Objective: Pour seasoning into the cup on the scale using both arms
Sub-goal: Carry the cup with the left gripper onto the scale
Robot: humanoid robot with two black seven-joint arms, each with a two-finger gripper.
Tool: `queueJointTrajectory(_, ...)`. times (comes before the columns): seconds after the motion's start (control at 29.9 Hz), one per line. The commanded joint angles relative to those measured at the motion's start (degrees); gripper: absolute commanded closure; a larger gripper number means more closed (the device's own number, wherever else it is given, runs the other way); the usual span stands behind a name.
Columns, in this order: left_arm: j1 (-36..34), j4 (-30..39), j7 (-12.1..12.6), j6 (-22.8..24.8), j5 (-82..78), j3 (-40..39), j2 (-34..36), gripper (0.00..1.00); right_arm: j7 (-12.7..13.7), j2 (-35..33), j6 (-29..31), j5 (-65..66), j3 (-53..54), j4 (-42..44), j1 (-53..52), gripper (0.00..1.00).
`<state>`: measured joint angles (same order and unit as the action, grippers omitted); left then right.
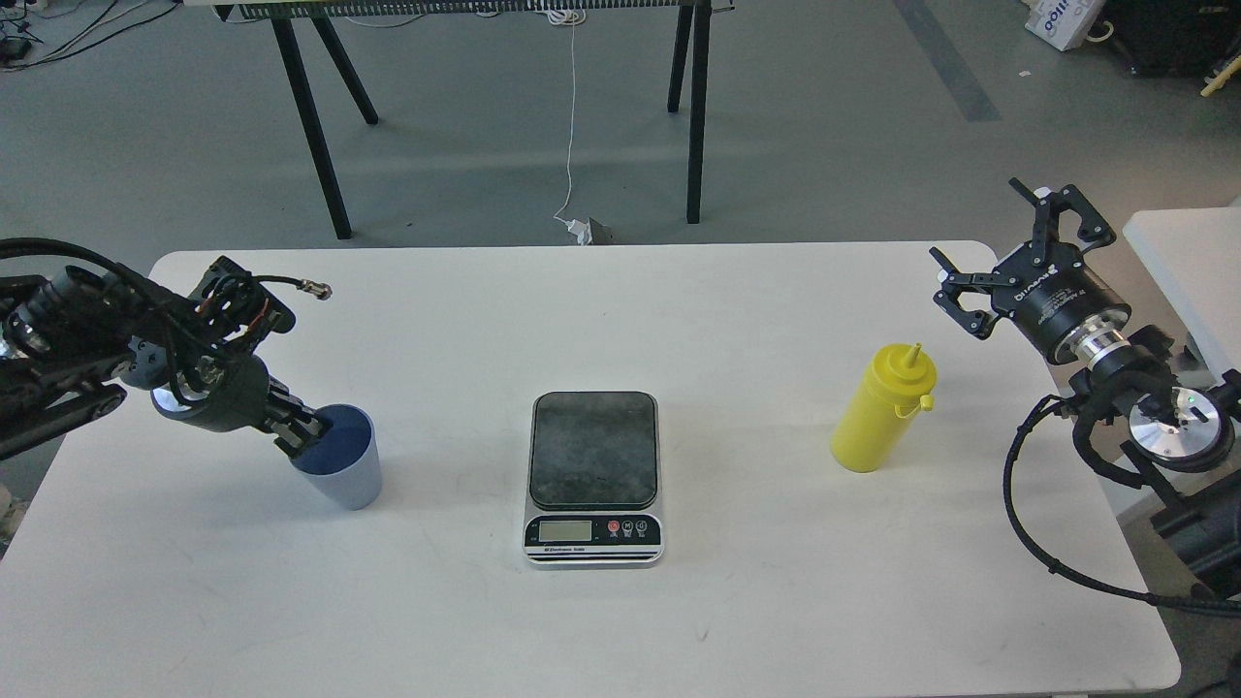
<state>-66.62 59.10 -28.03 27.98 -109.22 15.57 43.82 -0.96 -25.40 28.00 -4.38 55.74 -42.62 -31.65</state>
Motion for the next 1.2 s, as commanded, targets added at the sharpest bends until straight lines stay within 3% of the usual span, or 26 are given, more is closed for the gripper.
queueJointTrajectory(0.0, -0.26, 0.05, 0.03, 0.02, 0.06, 0.16, 0.21, 0.95, -0.01, 0.0, 0.0, -0.02, 0.07, 0.0, 0.01, 0.01)
queueJointTrajectory(0.17, -2.36, 0.4, 0.03, 0.02, 0.24, -0.54, 0.47, 0.95, -0.01, -0.09, 0.0, -0.02, 0.07, 0.0, 0.01, 0.01)
queueJointTrajectory(0.37, -14.83, 1.72, 0.03, 0.02, 6.03, -1.33, -0.75, 0.95, -0.01, -0.09, 0.0, -0.02, 0.07, 0.08, 0.01, 0.01)
queueJointTrajectory(0.54, -20.65, 1.81, 0.03, 0.02, 13.07, -1.77, -11.54, 0.94, -0.01, 0.0, 0.0, -0.02, 0.07, 0.17, 0.27, 0.01)
queueJointTrajectory(0.8, -18.11, -0.56, 0.03, 0.02, 12.2, -0.63, -22.98, 0.94, -0.01, 0.18, 0.0, -0.02, 0.16, 1.05, 0.45, 0.01)
queueJointTrajectory(1.17, -12.75, -3.2, 0.03, 0.02, 9.29, 0.95, -23.7, 0.93, -0.01, 0.26, 0.0, -0.02, 0.16, 1.84, 0.63, 0.01)
